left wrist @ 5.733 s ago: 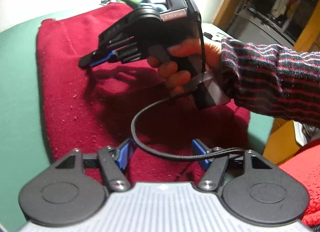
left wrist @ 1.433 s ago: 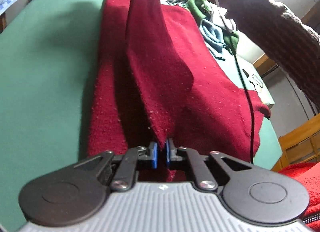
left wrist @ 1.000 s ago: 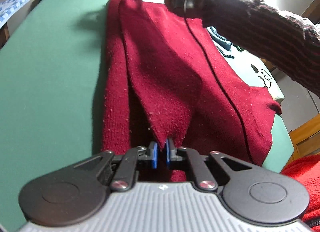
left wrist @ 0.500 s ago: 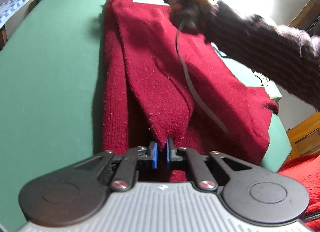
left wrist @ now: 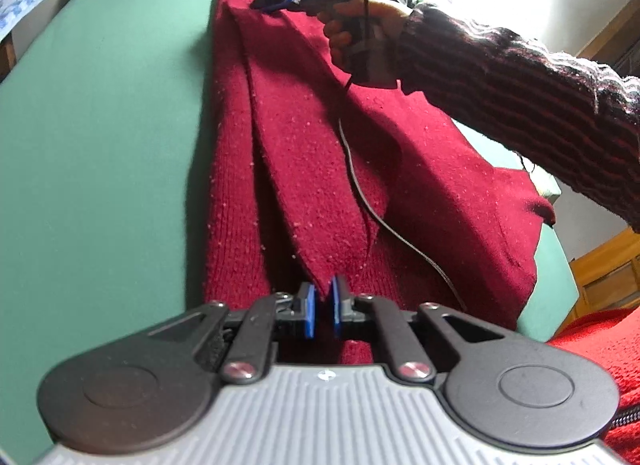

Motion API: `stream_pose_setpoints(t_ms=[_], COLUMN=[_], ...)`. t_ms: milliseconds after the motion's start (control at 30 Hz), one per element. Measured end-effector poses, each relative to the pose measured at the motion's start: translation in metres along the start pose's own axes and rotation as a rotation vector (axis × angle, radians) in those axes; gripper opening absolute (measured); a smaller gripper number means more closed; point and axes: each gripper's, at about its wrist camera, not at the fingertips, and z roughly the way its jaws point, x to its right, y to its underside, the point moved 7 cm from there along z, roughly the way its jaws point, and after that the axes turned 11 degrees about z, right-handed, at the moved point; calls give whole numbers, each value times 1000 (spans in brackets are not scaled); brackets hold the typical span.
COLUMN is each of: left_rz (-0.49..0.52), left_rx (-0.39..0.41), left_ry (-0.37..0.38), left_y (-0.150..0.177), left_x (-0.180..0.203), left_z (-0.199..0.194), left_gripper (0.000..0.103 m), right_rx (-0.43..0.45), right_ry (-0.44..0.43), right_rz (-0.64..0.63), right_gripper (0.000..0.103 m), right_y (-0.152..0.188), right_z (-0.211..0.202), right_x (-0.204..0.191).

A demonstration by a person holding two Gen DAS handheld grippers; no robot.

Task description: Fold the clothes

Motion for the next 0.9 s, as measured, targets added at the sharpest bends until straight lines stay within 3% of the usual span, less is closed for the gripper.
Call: stream_pose_setpoints(t_ms=[33, 67, 167, 267, 400, 467, 533, 733, 900], left_rz=[1, 2, 5, 20, 27, 52, 126, 71, 101], left_rx=[5, 10, 31, 21, 39, 48, 5, -49, -68], left_ry=[-2, -4, -3, -1, 53, 71, 114, 128, 183], left_y=[-1, -1, -4, -4, -12, -17, -15, -6, -5], left_x=[0, 0, 0, -2, 1, 5, 6, -23, -12], left_z=[-2, -4, -9, -8, -17, -23, -23, -18, -12], left_gripper=[5, 5, 5, 5, 5, 5, 5, 5, 6], right_rx=[1, 0, -26, -92, -152, -174, -197, -148, -99], right_ry=[-1, -19, -148, -210, -214, -220, -228, -203, -185], right_rz=[19, 39, 33, -67, -145, -98, -42, 53, 76], right_gripper=[4, 14, 14, 16, 28, 39, 40, 41, 41], right_y=[-2, -2, 7, 42, 97, 120, 139, 169, 181], right_z=[-2, -8, -45, -89, -147, -168, -184, -212, -211], right_x=[1, 0, -10, -12, 0, 11, 19, 27, 22])
